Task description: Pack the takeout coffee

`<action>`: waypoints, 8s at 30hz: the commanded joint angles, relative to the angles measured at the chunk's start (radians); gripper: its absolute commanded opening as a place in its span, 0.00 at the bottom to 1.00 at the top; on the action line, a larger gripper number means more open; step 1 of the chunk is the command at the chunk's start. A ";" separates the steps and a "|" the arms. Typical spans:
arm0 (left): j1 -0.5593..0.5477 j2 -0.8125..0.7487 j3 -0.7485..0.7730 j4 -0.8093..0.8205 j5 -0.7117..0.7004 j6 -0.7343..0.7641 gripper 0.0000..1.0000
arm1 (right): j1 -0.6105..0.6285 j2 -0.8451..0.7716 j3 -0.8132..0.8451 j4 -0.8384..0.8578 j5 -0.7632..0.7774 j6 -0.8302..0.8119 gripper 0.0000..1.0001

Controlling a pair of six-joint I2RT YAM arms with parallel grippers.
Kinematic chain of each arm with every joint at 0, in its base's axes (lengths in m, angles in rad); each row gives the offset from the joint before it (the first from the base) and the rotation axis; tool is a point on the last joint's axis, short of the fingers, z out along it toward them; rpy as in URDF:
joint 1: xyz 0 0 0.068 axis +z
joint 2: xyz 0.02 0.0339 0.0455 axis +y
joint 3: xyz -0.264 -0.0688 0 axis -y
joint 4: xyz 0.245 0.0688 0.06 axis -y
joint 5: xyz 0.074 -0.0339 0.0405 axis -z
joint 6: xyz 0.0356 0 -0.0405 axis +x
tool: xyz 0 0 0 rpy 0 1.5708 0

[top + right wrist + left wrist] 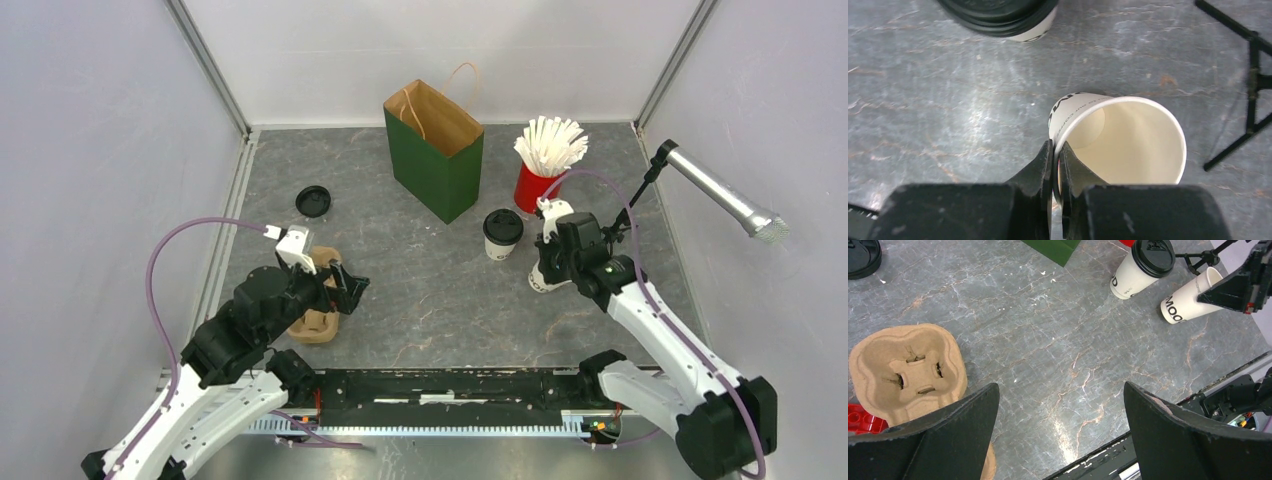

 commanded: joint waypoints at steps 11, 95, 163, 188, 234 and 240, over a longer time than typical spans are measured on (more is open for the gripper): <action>0.048 0.256 0.109 -0.100 -0.243 -0.034 1.00 | 0.409 -0.095 -0.059 0.192 -0.115 0.129 0.11; 0.749 1.635 0.849 0.248 0.258 0.200 0.09 | 0.894 -0.051 0.121 0.434 0.260 -0.270 0.98; 0.384 0.416 0.042 0.652 1.192 -0.605 0.02 | 0.894 -0.029 -0.375 1.591 -0.020 -0.859 0.98; 0.329 0.331 -0.017 0.610 1.198 -0.607 0.02 | 0.894 0.095 -0.296 1.533 -0.137 -0.954 0.96; 0.330 0.354 0.216 0.107 0.704 -0.154 0.96 | 0.894 -0.046 -0.204 1.047 0.199 -0.587 0.72; 0.330 0.326 0.143 0.048 0.460 -0.051 1.00 | 0.894 0.005 0.076 0.413 0.281 -0.400 0.76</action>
